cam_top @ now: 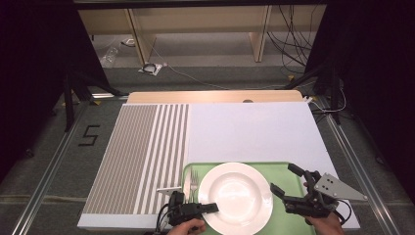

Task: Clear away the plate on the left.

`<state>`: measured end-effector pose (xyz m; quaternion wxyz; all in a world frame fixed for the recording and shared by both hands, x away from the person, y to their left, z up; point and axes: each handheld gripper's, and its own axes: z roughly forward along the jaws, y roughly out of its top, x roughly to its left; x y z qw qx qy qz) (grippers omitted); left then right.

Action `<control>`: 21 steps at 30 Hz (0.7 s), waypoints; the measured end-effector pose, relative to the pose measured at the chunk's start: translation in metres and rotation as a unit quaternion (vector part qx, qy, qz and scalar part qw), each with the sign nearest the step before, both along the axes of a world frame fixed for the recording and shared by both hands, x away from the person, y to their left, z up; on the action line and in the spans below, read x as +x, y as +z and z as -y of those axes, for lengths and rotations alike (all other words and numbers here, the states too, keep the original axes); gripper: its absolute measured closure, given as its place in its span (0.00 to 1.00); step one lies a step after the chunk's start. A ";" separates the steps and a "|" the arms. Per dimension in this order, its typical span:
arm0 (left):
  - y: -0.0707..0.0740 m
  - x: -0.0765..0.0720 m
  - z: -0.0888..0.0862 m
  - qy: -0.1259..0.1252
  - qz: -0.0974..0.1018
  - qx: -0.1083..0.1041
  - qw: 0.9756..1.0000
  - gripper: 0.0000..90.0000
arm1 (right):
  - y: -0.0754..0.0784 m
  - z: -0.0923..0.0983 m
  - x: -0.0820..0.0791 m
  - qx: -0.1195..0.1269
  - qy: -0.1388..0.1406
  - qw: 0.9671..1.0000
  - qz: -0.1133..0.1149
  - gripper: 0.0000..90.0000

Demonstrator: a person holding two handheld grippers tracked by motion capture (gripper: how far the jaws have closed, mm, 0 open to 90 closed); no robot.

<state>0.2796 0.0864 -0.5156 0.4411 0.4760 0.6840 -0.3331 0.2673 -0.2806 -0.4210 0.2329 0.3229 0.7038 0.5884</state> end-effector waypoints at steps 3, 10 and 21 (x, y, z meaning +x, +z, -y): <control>-0.001 0.001 0.003 -0.003 -0.001 0.001 1.000 0.87 | 0.000 0.000 0.000 0.000 0.000 1.000 0.000 0.16; -0.004 0.002 0.009 -0.007 -0.005 0.004 1.000 0.86 | 0.000 0.000 0.000 0.001 0.000 1.000 0.001 0.16; -0.009 0.001 0.013 -0.012 -0.015 0.000 1.000 0.86 | 0.000 0.000 0.000 0.000 0.001 1.000 0.001 0.16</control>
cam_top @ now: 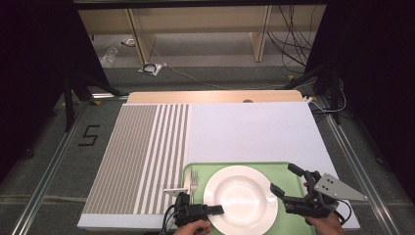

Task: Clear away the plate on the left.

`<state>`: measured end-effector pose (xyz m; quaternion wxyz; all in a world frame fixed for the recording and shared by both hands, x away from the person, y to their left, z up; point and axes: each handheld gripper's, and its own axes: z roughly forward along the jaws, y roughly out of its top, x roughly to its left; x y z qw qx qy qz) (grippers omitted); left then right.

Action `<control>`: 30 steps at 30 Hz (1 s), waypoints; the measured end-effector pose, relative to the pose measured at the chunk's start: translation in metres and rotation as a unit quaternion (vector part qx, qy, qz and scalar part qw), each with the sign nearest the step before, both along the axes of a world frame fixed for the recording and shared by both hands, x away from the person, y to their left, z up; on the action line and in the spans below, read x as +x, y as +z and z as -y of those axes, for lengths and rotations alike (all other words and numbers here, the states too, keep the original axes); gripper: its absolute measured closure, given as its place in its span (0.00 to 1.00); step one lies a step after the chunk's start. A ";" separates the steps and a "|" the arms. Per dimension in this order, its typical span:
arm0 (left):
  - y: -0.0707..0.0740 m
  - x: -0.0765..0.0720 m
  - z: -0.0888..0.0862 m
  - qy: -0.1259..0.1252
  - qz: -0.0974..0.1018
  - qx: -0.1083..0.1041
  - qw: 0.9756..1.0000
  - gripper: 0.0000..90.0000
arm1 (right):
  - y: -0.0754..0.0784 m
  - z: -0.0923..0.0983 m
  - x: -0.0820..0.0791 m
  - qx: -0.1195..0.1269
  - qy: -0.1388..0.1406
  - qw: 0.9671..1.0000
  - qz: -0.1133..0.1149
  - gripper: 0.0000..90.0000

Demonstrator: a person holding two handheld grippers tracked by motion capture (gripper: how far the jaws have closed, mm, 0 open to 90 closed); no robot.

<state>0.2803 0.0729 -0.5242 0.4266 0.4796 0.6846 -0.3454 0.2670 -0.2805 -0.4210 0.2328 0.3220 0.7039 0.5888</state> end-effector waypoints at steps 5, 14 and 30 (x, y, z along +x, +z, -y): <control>0.001 0.001 0.001 -0.007 0.003 0.005 1.000 0.86 | 0.000 0.000 0.000 0.000 0.000 1.000 0.000 0.16; 0.010 0.004 0.001 -0.039 0.041 0.020 0.998 0.66 | 0.000 0.000 0.000 0.001 0.001 1.000 0.000 0.16; 0.033 0.014 -0.012 -0.064 0.111 0.076 0.989 0.46 | 0.000 -0.001 0.000 0.001 0.001 1.000 -0.001 0.16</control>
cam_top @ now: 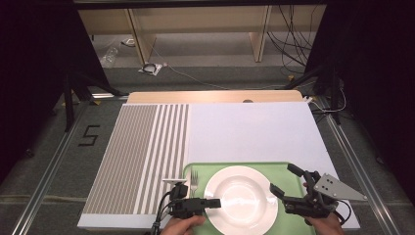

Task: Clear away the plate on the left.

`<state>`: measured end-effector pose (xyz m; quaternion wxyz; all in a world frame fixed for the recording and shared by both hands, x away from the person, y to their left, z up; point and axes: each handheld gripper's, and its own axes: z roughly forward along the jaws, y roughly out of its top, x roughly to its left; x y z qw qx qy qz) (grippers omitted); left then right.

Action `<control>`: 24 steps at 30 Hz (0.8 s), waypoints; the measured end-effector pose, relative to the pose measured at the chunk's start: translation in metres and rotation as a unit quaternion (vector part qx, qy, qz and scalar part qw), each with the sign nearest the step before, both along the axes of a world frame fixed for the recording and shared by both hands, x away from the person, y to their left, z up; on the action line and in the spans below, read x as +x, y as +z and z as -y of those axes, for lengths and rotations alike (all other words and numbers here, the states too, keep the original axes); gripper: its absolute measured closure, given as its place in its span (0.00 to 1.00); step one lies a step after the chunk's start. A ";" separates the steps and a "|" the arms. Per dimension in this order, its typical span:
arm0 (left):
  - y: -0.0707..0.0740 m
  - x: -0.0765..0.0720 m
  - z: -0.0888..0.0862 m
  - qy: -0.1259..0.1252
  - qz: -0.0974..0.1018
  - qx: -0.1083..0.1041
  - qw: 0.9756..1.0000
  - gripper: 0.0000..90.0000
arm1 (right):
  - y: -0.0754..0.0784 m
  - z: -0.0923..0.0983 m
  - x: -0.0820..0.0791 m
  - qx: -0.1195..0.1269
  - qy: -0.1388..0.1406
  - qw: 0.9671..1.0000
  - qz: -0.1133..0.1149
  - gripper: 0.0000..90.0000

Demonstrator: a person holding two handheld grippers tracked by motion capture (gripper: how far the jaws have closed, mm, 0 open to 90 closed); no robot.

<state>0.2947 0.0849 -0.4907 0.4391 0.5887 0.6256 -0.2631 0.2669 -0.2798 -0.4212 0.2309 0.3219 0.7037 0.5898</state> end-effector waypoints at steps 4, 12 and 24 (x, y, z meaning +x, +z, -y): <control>0.006 0.002 -0.004 0.004 0.019 0.009 1.000 0.44 | 0.000 0.000 0.000 0.001 0.000 1.000 0.000 0.16; 0.019 0.005 -0.012 0.006 0.074 0.054 0.996 0.41 | 0.000 0.000 0.000 0.000 0.001 1.000 -0.001 0.16; 0.050 0.005 -0.023 0.002 0.206 0.150 0.967 0.37 | 0.000 0.000 0.000 0.000 0.000 1.000 -0.001 0.16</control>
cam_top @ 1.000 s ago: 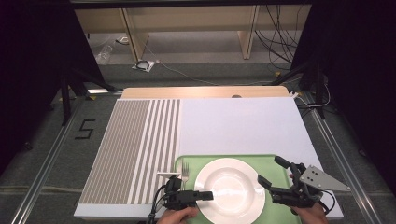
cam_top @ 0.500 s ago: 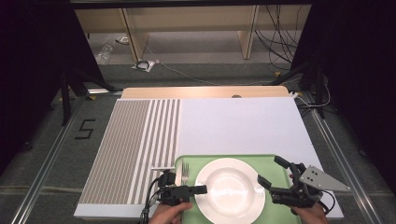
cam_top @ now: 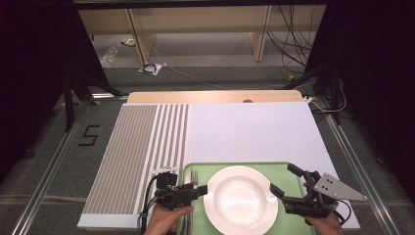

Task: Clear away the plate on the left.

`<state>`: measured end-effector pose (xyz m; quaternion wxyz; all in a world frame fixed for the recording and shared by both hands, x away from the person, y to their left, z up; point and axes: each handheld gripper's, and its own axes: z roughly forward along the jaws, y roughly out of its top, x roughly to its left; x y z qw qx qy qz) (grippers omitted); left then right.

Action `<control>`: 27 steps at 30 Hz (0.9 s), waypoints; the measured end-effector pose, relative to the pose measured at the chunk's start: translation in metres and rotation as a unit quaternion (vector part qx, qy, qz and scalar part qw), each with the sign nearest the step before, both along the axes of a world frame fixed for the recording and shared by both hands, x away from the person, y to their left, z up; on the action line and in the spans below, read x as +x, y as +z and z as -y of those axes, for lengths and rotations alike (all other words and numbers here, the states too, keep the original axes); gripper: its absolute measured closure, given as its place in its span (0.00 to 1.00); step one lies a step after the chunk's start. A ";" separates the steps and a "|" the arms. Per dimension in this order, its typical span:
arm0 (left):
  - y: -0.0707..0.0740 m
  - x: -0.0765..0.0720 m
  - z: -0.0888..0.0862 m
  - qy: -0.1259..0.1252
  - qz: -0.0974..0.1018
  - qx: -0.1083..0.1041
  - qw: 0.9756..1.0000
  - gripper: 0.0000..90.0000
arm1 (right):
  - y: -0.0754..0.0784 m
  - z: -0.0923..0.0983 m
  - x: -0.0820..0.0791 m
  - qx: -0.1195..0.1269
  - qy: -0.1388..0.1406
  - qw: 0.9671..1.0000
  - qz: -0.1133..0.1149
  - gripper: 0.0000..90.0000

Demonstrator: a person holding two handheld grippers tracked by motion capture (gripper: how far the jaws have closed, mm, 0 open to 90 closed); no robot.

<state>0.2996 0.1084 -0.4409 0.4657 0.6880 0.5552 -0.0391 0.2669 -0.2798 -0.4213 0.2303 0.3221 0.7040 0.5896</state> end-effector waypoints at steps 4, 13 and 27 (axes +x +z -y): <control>0.005 -0.002 -0.001 -0.005 0.026 0.016 1.000 0.36 | 0.000 0.000 0.000 -0.002 0.001 1.000 0.000 0.16; 0.010 -0.002 -0.003 -0.023 0.068 0.023 0.997 0.34 | 0.000 0.000 0.000 -0.001 0.001 1.000 0.000 0.16; 0.020 -0.005 -0.012 -0.037 0.134 0.033 0.990 0.32 | 0.000 0.000 0.000 -0.001 0.000 1.000 0.000 0.16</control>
